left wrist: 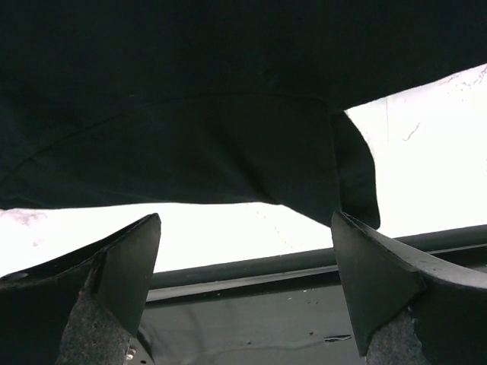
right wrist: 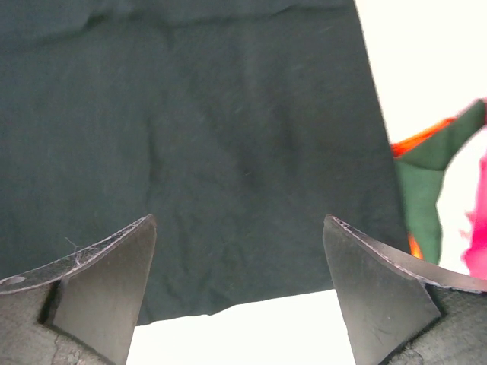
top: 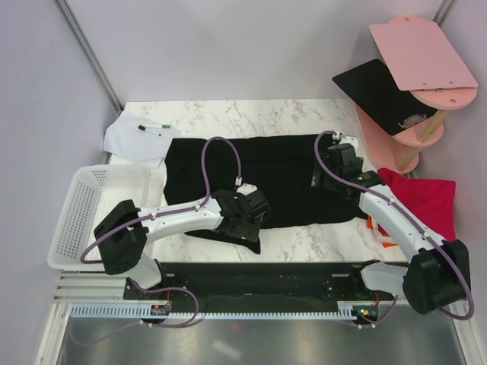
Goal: Fold and stack the t-shirts
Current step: Fold the flattened tshirt in 1/3 of the way
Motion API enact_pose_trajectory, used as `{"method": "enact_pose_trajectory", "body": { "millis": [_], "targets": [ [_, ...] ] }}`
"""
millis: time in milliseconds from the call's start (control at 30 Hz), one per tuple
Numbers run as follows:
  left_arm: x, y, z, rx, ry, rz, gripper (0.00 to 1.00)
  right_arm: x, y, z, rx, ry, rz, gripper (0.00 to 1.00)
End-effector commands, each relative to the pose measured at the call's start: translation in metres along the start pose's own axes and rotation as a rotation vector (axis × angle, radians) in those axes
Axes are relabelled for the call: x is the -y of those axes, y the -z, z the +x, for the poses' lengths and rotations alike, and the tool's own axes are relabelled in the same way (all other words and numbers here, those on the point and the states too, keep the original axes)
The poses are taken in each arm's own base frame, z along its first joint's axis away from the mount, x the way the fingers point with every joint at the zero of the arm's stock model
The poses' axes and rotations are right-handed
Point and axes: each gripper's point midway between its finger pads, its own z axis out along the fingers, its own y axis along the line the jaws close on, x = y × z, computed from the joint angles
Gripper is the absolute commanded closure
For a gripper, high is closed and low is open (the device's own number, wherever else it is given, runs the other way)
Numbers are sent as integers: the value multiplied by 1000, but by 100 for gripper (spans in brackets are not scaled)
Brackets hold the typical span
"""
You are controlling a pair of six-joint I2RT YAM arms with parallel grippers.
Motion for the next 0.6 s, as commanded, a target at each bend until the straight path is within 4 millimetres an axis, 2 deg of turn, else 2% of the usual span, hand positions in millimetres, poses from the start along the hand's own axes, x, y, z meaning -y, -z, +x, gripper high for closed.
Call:
{"method": "enact_pose_trajectory", "body": {
  "millis": [0, 133, 233, 400, 467, 500, 533, 567],
  "targets": [
    [7, -19, 3, -43, 15, 25, 0, -24, -6, -1, 20, 77, 11, 3],
    [-16, -26, 5, -65, 71, -9, 1, -60, -20, 8, -4, 144, -71, 10],
    [-41, -23, -6, -42, 139, -16, 0, -96, -31, 7, 4, 203, -151, 13],
    [-89, -18, -49, 15, 236, -28, 1, -150, -52, -3, 3, 290, -186, 15],
    [-102, -17, -69, 36, 254, -38, 7, -167, -64, -4, -12, 312, -193, 16],
    [-105, -17, -74, 36, 261, -41, 13, -170, -67, -3, -20, 318, -189, 18],
    [-107, -19, -83, 37, 269, -47, 44, -174, -70, -2, -28, 320, -196, 20],
    [-115, -20, -87, 35, 289, -64, 70, -179, -76, 0, -39, 323, -200, 29]
  ]
}}
